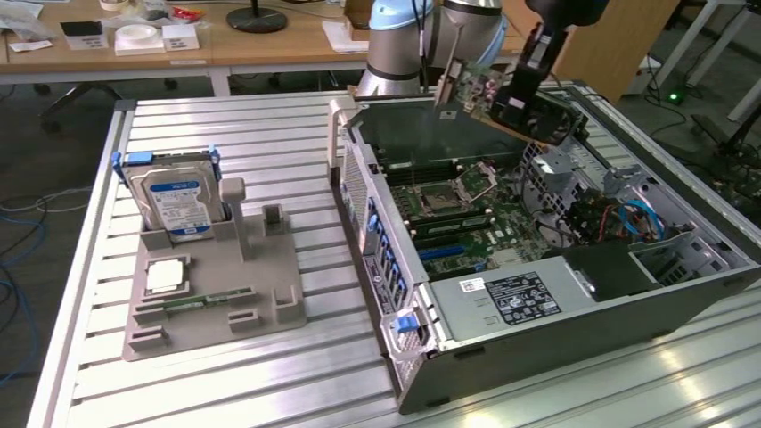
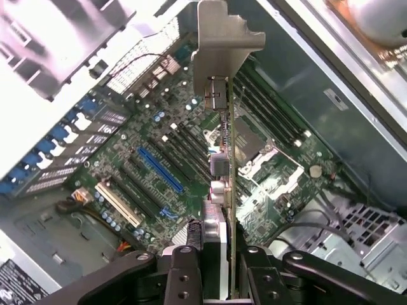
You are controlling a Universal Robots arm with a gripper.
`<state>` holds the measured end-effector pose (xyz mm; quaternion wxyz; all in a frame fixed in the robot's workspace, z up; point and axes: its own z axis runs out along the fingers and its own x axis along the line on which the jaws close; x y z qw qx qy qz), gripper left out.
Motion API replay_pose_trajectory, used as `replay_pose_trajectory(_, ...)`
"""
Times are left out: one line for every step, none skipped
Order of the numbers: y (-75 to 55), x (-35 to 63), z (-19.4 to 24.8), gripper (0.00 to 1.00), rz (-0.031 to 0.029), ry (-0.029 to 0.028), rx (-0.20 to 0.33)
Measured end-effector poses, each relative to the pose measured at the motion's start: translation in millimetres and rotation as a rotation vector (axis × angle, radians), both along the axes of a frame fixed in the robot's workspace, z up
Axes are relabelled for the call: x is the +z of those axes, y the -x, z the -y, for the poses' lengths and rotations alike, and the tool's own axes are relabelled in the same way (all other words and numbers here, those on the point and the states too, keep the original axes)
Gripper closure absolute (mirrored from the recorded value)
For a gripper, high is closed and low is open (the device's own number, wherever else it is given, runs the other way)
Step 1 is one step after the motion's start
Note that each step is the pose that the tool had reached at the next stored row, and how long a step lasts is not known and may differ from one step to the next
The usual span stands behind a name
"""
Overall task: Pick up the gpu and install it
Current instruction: 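Insert the gpu into the slot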
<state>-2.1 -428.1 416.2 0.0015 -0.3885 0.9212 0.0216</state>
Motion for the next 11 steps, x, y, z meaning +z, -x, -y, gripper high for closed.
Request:
replay_pose_trajectory(0.0,0.0,0.0,0.72,0.0000,0.0000,0.017)
replay_pose_trajectory(0.0,0.0,0.0,0.72,0.0000,0.0000,0.034)
replay_pose_trajectory(0.0,0.0,0.0,0.72,0.0000,0.0000,0.051)
replay_pose_trajectory(0.0,0.0,0.0,0.72,0.0000,0.0000,0.068)
replay_pose_trajectory(0.0,0.0,0.0,0.72,0.0000,0.0000,0.085)
replay_pose_trajectory(0.0,0.0,0.0,0.72,0.0000,0.0000,0.101)
replay_pose_trajectory(0.0,0.0,0.0,0.72,0.0000,0.0000,0.118)
replay_pose_trajectory(0.0,0.0,0.0,0.72,-0.0001,0.0000,0.135)
replay_pose_trajectory(0.0,0.0,0.0,0.72,0.0000,0.0000,0.152)
replay_pose_trajectory(0.0,0.0,0.0,0.72,0.0000,0.0001,0.169)
replay_pose_trajectory(0.0,0.0,0.0,0.72,0.0000,0.0000,0.187)
